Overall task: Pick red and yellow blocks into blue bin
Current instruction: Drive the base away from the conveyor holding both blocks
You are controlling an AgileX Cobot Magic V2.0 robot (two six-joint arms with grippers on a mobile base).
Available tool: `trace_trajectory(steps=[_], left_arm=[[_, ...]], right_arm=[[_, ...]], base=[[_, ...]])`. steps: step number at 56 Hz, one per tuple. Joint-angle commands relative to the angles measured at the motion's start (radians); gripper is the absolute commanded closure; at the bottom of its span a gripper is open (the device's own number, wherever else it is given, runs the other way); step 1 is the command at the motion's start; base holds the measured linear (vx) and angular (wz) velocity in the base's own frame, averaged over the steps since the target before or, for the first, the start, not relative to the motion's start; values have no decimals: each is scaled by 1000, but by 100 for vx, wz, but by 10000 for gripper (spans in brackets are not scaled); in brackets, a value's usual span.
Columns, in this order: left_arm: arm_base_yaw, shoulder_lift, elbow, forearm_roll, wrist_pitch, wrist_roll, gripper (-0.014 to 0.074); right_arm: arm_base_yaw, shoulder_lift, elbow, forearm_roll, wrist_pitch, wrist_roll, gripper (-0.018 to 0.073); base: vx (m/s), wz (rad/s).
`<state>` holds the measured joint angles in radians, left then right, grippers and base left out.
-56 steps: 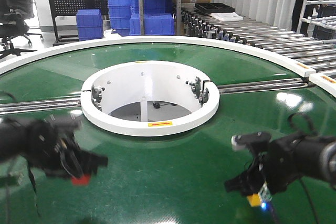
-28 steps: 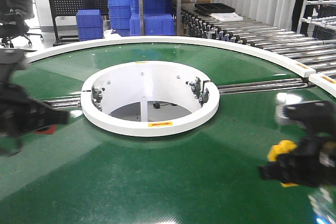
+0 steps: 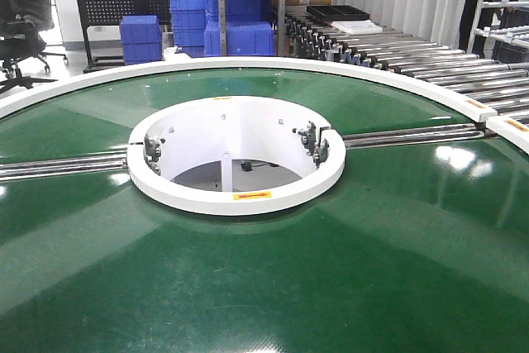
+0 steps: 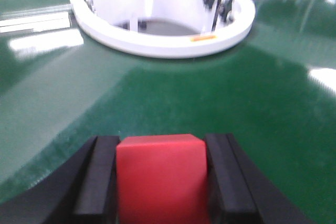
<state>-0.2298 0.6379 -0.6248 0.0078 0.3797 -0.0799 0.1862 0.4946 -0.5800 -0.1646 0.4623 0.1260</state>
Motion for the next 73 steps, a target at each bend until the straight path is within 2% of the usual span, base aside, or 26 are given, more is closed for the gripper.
trace_trajectory(steps=[1, 13, 52, 73], left_arm=[[-8, -52, -2, -14, -124, -9, 598], [-8, -83, -2, -14, -71, -8, 597], [-8, -83, -2, -14, -71, -8, 597], [-8, -83, -2, -14, -71, -8, 597]], right_arm=[[-5, -29, -10, -20, -69, -12, 569], [-5, -29, -10, -20, -22, -12, 567], [-5, -28, -10, -10, -20, -12, 566], [-5, -28, -10, -8, -18, -12, 566]], base=[[0, 0], [0, 0], [0, 1], [-6, 23]])
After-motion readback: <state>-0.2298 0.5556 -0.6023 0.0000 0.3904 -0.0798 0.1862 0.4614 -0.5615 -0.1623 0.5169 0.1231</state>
